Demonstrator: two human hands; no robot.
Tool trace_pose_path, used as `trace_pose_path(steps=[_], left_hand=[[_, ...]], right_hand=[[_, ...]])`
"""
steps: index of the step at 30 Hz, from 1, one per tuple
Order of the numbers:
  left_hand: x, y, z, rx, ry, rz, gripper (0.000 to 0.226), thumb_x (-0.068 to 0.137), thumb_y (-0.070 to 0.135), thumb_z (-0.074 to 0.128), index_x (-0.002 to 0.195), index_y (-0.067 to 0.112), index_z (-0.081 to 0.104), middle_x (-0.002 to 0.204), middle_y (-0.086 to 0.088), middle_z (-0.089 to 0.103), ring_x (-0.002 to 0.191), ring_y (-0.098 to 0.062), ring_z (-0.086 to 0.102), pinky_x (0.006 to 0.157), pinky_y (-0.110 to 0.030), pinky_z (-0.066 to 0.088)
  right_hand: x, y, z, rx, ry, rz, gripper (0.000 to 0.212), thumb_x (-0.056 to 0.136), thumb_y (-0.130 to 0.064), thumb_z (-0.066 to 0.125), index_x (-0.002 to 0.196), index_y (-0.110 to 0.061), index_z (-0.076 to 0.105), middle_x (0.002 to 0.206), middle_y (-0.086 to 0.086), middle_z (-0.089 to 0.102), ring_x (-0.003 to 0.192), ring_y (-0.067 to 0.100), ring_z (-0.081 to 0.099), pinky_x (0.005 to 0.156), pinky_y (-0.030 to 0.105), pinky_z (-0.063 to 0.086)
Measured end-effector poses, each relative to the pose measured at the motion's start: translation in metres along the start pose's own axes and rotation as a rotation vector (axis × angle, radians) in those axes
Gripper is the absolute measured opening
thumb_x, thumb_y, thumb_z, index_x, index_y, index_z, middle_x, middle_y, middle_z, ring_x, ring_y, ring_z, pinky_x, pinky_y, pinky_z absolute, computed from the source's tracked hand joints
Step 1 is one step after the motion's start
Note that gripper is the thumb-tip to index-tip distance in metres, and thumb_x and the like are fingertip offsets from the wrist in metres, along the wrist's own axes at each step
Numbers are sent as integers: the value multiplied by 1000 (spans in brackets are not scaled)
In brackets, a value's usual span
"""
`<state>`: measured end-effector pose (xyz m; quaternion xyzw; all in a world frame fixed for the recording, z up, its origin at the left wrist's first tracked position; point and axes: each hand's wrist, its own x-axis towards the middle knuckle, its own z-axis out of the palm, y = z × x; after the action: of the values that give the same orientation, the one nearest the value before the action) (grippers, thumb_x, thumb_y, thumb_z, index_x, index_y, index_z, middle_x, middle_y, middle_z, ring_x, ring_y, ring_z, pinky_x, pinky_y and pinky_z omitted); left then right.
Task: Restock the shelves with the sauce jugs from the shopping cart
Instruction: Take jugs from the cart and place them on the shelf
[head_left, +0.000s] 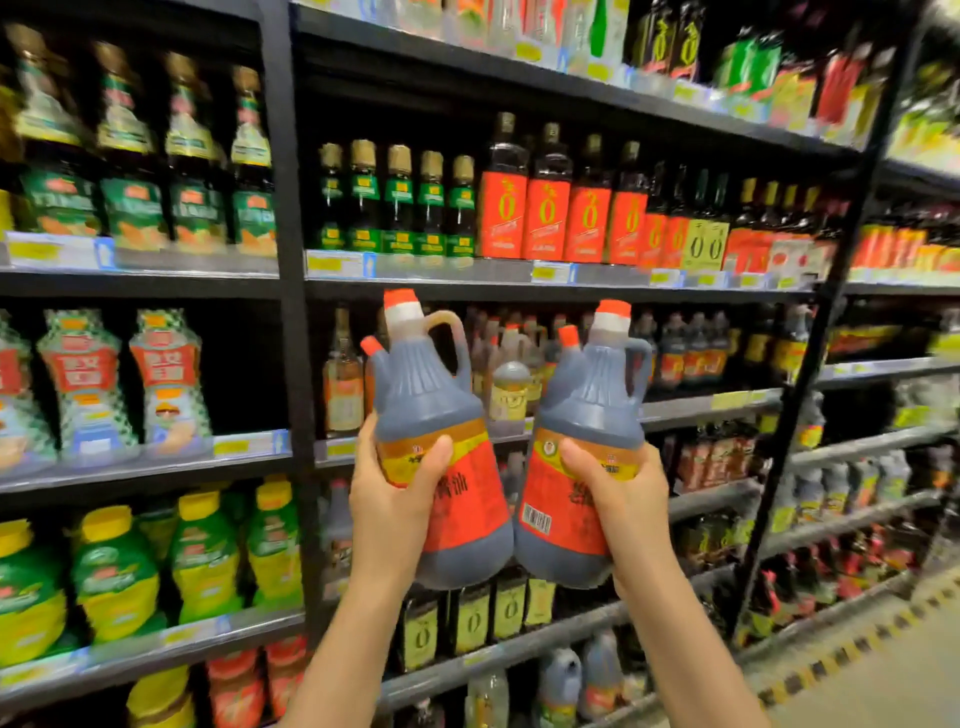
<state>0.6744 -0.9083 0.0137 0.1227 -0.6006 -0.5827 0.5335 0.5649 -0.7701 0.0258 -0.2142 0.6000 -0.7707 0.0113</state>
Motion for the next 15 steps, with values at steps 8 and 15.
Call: trace_pose_path(steps=[8, 15], left_hand=[[-20, -28, 161, -124, -179, -26, 69, 52, 57, 64, 115, 33, 48, 99, 13, 64, 80, 4, 64, 66, -17, 53], [-21, -65, 286, -188, -342, -87, 70, 51, 59, 64, 116, 36, 49, 103, 10, 65, 87, -3, 66, 72, -28, 53]], right_hand=[[66, -6, -143, -66, 122, -27, 86, 50, -45, 87, 121, -12, 51, 112, 7, 64, 95, 23, 65, 78, 42, 55], [115, -3, -245, -90, 297, -40, 84, 52, -41, 82, 124, -15, 48, 114, 7, 62, 97, 23, 64, 75, 38, 53]])
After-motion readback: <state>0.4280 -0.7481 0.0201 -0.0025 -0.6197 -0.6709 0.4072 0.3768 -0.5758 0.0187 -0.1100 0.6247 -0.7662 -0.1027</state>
